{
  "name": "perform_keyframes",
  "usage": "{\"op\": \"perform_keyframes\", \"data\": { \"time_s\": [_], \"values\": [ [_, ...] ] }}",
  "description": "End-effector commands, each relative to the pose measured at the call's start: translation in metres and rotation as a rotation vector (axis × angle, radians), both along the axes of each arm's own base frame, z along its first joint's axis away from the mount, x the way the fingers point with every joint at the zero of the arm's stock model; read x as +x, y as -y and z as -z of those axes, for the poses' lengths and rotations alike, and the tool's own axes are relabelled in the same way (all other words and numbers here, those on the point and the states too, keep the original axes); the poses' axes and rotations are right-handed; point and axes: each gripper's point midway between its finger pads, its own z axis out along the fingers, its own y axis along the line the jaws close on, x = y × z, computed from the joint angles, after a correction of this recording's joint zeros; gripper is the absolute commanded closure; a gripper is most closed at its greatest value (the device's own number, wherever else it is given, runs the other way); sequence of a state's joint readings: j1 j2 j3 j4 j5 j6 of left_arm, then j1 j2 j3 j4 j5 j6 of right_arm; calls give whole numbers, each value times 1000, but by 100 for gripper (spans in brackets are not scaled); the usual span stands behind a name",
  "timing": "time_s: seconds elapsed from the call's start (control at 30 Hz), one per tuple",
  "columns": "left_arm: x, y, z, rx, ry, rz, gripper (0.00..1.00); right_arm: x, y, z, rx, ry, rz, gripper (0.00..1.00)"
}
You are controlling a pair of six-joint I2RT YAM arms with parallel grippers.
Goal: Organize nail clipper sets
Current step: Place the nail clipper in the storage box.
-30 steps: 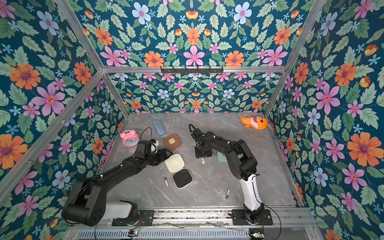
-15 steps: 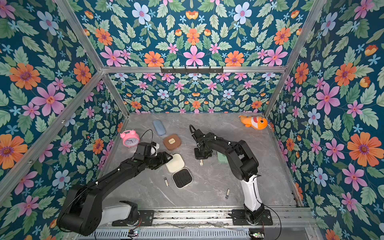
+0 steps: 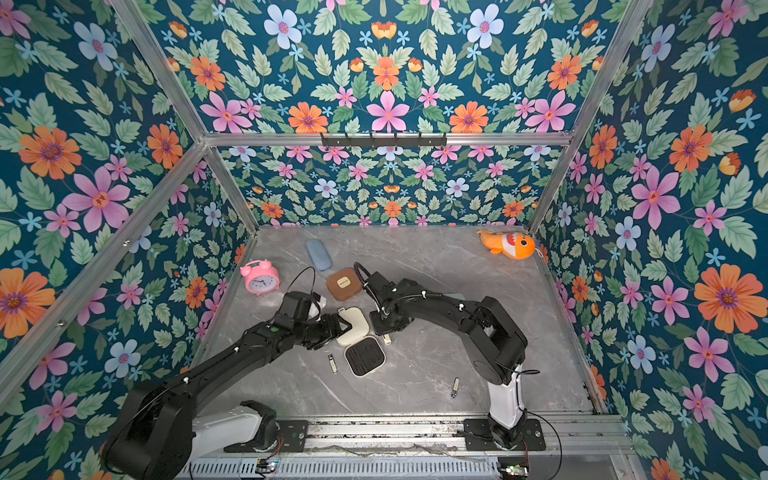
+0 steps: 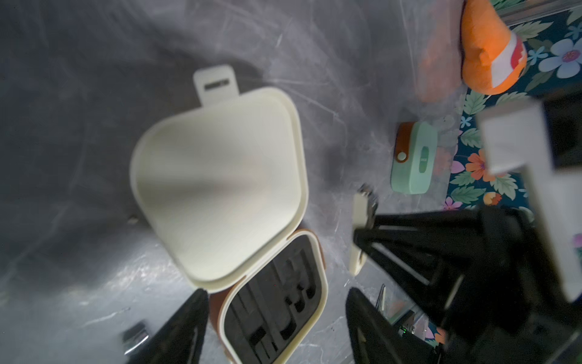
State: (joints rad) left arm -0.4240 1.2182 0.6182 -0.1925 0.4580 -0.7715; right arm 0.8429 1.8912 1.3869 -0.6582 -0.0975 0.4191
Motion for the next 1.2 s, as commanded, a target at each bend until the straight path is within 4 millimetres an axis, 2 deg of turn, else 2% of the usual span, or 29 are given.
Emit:
{"op": "perform_keyframes", "data": {
  "time_s": [0.0, 0.1, 0.2, 0.43, 0.63, 1.17],
  "values": [
    [27, -5, -8, 19, 64, -12, 38, -8, -10, -5, 35, 29, -18, 89],
    [52, -4, -9, -10, 72, -11, 43, -20, -26, -11, 70, 71, -60, 89],
    [67, 4, -4, -30, 63, 14, 48, -28, -43, -14, 86, 100, -104, 89],
    [75, 13, 10, -55, 38, 35, 49, -35, -66, -1, 66, 80, -146, 89],
    [69, 12, 26, -58, 11, 29, 49, -37, -65, 15, 42, 57, -143, 90],
    [60, 2, 48, -13, -25, 4, 49, -58, -54, 31, 18, 13, -122, 90]
  ]
}}
